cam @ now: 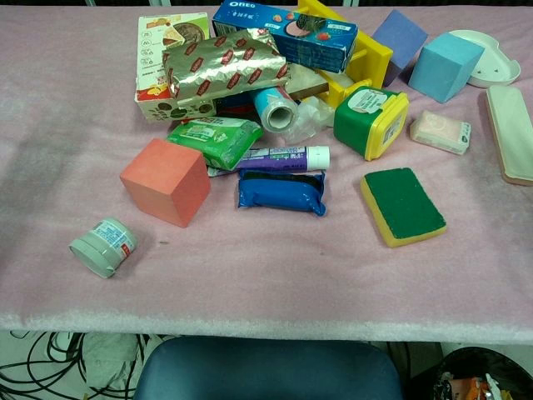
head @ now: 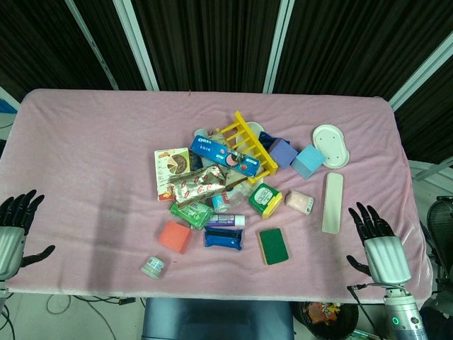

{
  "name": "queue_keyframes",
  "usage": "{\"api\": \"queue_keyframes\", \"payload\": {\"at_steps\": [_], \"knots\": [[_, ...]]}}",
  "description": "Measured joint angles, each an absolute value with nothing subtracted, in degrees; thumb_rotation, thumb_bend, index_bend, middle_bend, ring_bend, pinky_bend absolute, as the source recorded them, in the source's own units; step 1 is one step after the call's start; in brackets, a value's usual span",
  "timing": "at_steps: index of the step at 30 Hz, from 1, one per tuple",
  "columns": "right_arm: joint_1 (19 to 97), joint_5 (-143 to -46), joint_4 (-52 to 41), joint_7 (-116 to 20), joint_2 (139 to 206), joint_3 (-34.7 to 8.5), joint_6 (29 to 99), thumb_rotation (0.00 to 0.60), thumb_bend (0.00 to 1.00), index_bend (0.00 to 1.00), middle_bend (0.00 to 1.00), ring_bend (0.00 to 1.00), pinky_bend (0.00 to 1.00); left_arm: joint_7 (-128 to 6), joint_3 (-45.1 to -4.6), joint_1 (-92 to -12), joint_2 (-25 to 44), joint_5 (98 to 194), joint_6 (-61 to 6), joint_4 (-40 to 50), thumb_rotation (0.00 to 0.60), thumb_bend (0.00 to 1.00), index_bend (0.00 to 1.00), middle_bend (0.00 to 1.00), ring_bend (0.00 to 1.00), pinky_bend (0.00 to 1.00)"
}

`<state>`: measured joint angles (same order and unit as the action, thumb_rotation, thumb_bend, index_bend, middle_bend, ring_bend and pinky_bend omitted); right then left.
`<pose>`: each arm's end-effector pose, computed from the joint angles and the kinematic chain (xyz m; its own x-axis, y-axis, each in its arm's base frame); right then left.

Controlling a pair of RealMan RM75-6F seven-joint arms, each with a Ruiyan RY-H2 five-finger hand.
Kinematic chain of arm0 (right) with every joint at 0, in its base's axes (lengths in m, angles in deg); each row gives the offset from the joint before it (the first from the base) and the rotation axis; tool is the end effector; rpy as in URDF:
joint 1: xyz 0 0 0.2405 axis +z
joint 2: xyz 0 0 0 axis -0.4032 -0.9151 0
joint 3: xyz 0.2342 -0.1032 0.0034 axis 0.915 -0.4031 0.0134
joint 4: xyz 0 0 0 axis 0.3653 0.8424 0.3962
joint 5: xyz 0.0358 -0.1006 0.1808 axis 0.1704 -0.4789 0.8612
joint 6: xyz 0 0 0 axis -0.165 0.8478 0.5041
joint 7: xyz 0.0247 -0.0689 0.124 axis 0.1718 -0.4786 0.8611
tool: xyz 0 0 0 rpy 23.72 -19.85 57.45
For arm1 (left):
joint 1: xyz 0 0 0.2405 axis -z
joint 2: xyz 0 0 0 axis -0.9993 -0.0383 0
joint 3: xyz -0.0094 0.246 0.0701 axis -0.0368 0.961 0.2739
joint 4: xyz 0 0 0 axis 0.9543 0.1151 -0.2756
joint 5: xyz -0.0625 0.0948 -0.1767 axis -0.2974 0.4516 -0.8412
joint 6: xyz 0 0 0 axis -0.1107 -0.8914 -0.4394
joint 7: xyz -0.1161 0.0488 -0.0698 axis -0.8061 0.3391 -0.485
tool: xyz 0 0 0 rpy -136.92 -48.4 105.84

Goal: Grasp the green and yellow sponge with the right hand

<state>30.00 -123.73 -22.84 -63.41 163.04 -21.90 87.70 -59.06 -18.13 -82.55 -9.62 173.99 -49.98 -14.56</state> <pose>-0.2752 -0.1801 0.1053 0.4751 0.0487 0.8786 -0.8680 -0.1383 0.4770 -0.3031 0.1778 0.1549 0.4333 -0.0085 0.9012 0.8990 -0.0671 -0.4328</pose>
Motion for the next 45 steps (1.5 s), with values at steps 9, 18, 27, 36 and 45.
{"api": "queue_keyframes", "payload": {"at_steps": [9,18,27,36,45], "knots": [[29.9,-123.8,-22.9,-63.3,163.0,-21.9,87.6,0.600,0.11,0.00,0.00,0.00,0.24,-59.1,-18.2,-82.6,-9.6,174.0,-50.1,-14.5,0.600,0.00,0.00,0.00,0.00,0.00],[29.9,-124.0,-23.1,-63.1,162.8,-22.0,87.3,0.600,0.11,0.00,0.00,0.00,0.24,-59.4,-18.2,-82.6,-9.6,174.1,-50.3,-14.5,0.600,0.00,0.00,0.00,0.00,0.00],[30.9,-125.7,-24.4,-61.7,162.2,-22.7,85.6,0.600,0.11,0.00,0.00,0.00,0.24,-59.6,-18.2,-82.7,-9.7,174.0,-50.3,-14.6,0.600,0.00,0.00,0.00,0.00,0.00],[35.4,-127.3,-30.1,-61.1,160.8,-24.4,75.9,0.600,0.11,0.00,0.00,0.00,0.24,-59.9,-18.2,-82.6,-9.7,174.0,-50.2,-14.8,0.600,0.00,0.00,0.00,0.00,0.00],[40.0,-122.1,-34.0,-68.2,166.0,-23.9,66.1,0.600,0.11,0.00,0.00,0.00,0.24,-60.1,-18.3,-82.6,-9.8,173.5,-49.8,-14.9,0.600,0.00,0.00,0.00,0.00,0.00]]}}
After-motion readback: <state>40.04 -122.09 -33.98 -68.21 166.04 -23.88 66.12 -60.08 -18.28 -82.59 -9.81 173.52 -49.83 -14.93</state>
